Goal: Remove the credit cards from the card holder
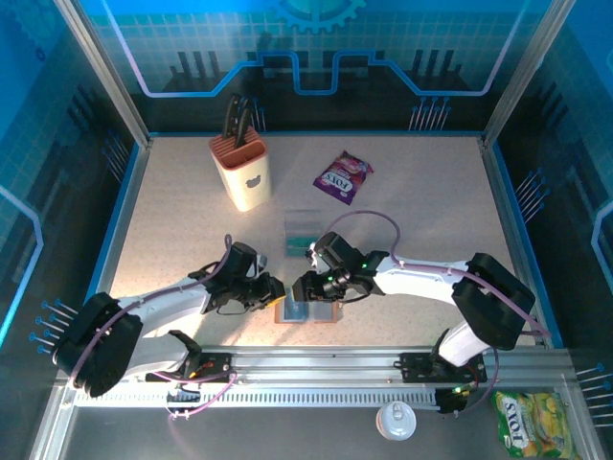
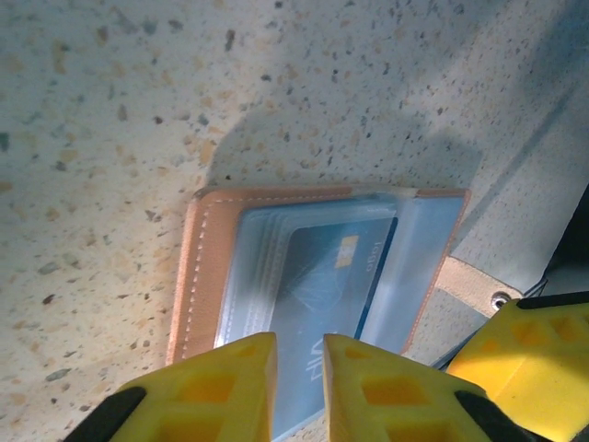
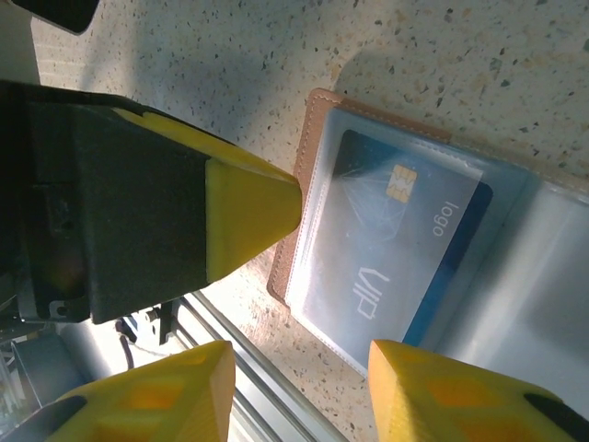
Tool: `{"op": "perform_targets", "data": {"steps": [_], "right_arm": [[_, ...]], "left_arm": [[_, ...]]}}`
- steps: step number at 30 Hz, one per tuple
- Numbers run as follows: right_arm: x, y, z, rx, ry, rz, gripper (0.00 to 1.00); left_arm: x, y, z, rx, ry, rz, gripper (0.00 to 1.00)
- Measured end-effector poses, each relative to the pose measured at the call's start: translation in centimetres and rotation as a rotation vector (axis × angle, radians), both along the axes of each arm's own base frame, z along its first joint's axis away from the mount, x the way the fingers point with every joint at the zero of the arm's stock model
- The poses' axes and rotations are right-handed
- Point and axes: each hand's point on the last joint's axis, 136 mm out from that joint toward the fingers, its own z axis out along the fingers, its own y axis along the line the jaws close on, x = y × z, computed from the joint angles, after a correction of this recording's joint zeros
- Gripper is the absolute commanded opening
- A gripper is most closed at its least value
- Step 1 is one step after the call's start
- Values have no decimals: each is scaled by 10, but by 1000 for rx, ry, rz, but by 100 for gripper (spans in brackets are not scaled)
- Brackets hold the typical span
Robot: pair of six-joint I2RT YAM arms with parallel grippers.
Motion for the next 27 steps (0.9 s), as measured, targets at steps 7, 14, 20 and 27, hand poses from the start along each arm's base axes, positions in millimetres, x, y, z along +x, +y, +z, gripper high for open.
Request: {"op": "perform_targets", "data": {"steps": [7, 14, 20, 27], "right_arm": [[-1, -2, -11, -8, 10, -4, 44], [0, 0, -26, -22, 30, -11, 44], [1, 3, -31, -13, 36, -21, 44], [3, 5, -34, -11, 37, -22, 43]], "left_arm": [[-3, 2, -5, 0, 4, 1, 17], [-3, 0, -6, -10, 1, -4, 16], [-7, 2, -11, -14, 20, 11, 16], [-6, 2, -10, -20, 15, 14, 14]]}}
